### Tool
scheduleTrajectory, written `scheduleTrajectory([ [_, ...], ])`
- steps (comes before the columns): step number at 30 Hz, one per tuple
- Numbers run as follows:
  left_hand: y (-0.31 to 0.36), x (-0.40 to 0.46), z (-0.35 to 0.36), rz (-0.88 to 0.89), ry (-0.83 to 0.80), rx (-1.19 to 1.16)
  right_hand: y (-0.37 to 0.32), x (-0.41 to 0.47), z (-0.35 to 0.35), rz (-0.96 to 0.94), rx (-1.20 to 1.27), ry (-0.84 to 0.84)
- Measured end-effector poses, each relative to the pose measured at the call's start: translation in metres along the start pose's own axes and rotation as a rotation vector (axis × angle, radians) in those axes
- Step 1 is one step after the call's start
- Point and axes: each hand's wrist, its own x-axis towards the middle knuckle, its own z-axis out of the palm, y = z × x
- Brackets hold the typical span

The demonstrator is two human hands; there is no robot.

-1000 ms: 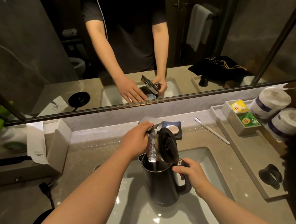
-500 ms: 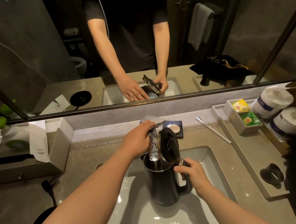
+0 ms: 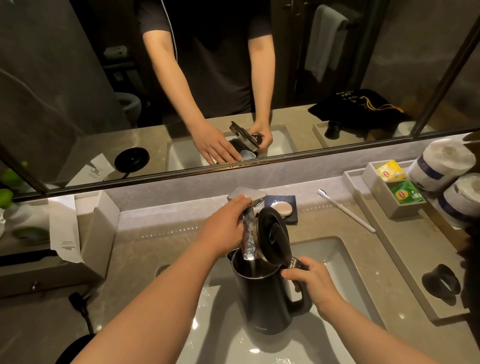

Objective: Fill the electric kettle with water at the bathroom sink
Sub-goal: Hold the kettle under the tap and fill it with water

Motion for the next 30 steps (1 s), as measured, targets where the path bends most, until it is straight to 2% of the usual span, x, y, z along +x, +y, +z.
scheduleTrajectory([
  [30,0.000,-0.002,0.001,-0.002,-0.010,0.007,0.011,0.004,-0.003,0.018,-0.029,0.045],
])
